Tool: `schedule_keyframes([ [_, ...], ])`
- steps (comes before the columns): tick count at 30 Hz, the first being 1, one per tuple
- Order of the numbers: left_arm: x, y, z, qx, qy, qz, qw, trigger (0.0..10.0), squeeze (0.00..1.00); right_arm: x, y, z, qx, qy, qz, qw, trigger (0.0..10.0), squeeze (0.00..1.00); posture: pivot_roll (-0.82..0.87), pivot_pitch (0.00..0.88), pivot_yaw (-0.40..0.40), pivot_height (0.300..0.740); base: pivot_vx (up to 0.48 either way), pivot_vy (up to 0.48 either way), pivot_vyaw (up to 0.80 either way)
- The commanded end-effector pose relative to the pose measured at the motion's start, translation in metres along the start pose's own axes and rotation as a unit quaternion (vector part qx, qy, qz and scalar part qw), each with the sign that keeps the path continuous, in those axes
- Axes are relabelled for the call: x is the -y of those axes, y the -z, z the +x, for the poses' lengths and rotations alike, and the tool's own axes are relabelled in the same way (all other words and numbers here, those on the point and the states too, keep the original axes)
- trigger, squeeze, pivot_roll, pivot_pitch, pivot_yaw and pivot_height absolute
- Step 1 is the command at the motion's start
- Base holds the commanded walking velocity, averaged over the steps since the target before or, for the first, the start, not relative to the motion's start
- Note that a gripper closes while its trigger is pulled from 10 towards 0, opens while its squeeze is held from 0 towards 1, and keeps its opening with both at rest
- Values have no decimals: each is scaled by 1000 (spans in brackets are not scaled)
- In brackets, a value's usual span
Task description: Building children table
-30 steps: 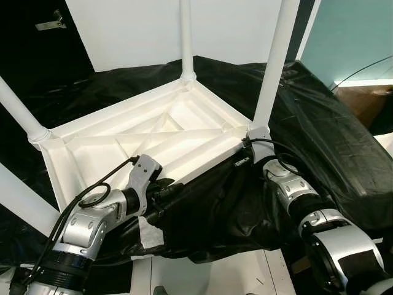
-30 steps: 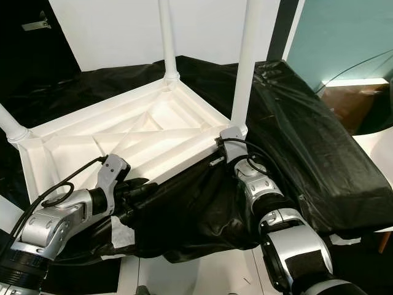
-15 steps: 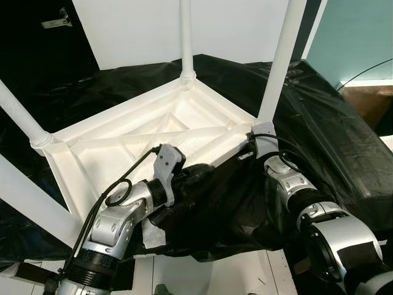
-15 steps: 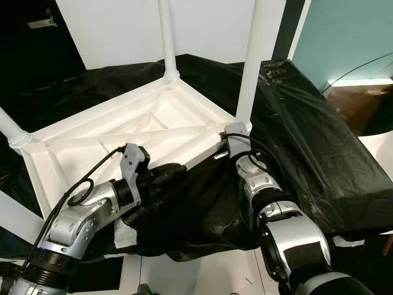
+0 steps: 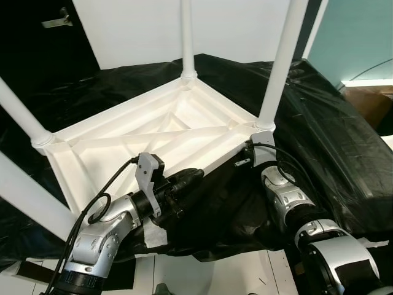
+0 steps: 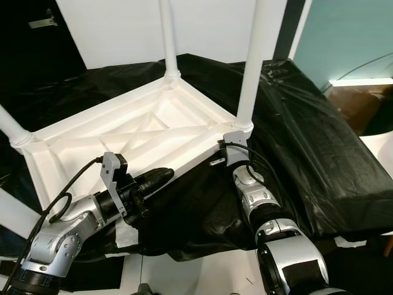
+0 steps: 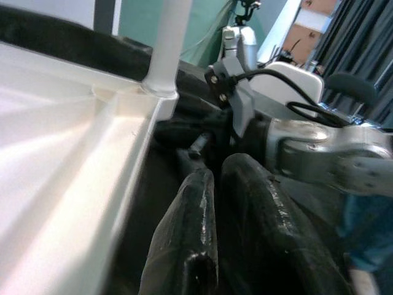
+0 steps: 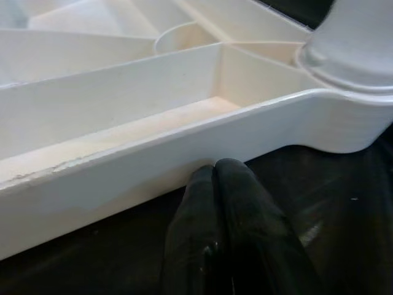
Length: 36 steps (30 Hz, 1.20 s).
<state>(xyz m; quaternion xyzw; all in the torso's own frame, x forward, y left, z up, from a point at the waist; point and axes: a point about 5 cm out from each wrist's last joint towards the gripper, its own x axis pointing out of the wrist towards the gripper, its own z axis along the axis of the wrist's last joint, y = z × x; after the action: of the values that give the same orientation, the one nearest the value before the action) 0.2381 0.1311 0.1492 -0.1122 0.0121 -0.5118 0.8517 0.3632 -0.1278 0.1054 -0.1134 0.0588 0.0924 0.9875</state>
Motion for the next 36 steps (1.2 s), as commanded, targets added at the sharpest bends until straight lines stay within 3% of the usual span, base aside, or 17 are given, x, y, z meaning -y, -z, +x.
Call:
schedule_keyframes([
  [1,14,-2,-12,3,105,-13,994,10000,0,0,1,-2,0,1,8,1000,10000,0,41,37,32,740,0,0,0],
  [2,14,-2,-12,3,105,-13,994,10000,0,0,1,-2,0,1,8,1000,10000,0,41,37,32,740,0,0,0],
  [4,22,-4,-29,11,100,-30,994,10000,0,-1,2,-3,3,0,7,1000,10000,0,60,38,25,740,0,0,0],
  [7,24,-6,-35,16,98,-34,995,10000,0,-1,2,-3,3,-1,7,1000,10000,0,70,38,22,740,0,0,0],
  [8,27,-8,-41,20,93,-33,995,10000,294,-2,2,-4,3,-2,7,1000,10000,0,78,38,20,740,0,0,0],
  [9,27,-8,-41,20,93,-33,995,10000,294,-2,2,-4,3,-2,7,1000,10000,0,78,38,20,740,0,0,0],
  [10,29,-8,-47,12,86,-25,996,10000,439,-4,3,-4,1,-4,7,1000,10000,0,92,38,18,740,0,0,0],
  [14,34,-4,-59,-14,73,-16,997,10000,420,-6,4,-4,-1,-7,7,1000,10000,0,106,40,17,740,0,0,0],
  [18,41,11,-88,-89,59,-32,994,10000,424,-7,3,-5,-2,-9,7,1000,10000,0,121,41,17,740,0,0,0],
  [19,41,11,-88,-89,59,-32,994,10000,424,-7,3,-5,-2,-9,7,1000,10000,0,121,41,17,740,0,0,0],
  [20,45,16,-100,-123,60,-41,990,10000,420,-8,4,-6,-4,-10,6,1000,10000,0,134,40,16,740,0,0,0],
  [29,48,14,-136,-188,13,-43,981,10000,451,-11,8,-7,-10,-19,5,1000,10000,0,149,38,12,740,0,0,0],
  [30,42,8,-148,-198,-16,-24,980,10000,820,-15,9,-7,-13,-25,5,1000,10000,0,165,35,0,740,0,0,0],
  [33,35,2,-160,-215,-43,-3,976,10000,843,-21,9,-7,-15,-36,3,999,10000,0,170,33,-6,740,0,0,0],
  [36,34,0,-163,-218,-49,1,975,10000,816,-21,9,-7,-15,-38,3,999,10000,0,170,32,-7,740,0,0,0],
])
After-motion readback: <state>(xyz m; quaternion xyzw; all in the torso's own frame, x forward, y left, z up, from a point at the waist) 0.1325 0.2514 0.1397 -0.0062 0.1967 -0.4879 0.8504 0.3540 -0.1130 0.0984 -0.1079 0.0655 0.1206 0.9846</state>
